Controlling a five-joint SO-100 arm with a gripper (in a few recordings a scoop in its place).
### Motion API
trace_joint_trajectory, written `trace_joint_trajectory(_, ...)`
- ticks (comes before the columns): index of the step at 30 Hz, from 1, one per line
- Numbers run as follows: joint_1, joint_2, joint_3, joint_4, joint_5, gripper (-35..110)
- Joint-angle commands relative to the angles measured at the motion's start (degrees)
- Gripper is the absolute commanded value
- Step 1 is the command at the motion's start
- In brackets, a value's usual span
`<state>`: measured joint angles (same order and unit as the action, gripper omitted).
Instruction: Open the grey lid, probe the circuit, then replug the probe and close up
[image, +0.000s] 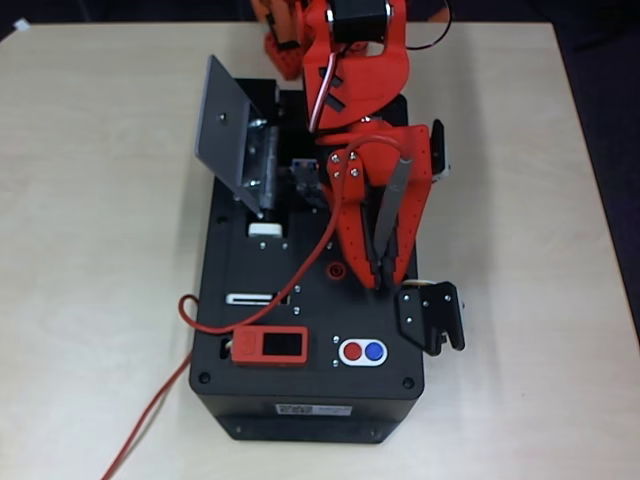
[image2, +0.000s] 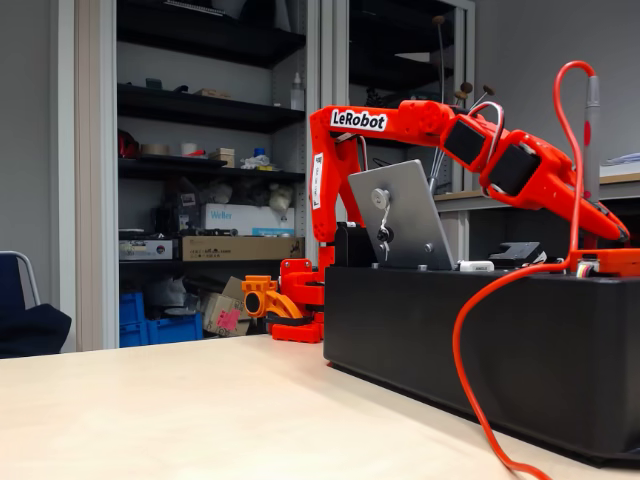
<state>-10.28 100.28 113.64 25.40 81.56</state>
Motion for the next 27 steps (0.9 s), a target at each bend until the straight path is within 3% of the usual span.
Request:
trace_joint_trajectory(1,-1.1,1.1,1.6,0.0,0.7,0)
trace_joint_trajectory(16,-1.6,1.5,5.0,-4.7,2.6,2)
trace_joint_trajectory(22,-2.8,2.1,2.5,-3.2,1.7,20)
trace_joint_trajectory(27,-3.1,3.1,1.6,-1.2,2.3,26)
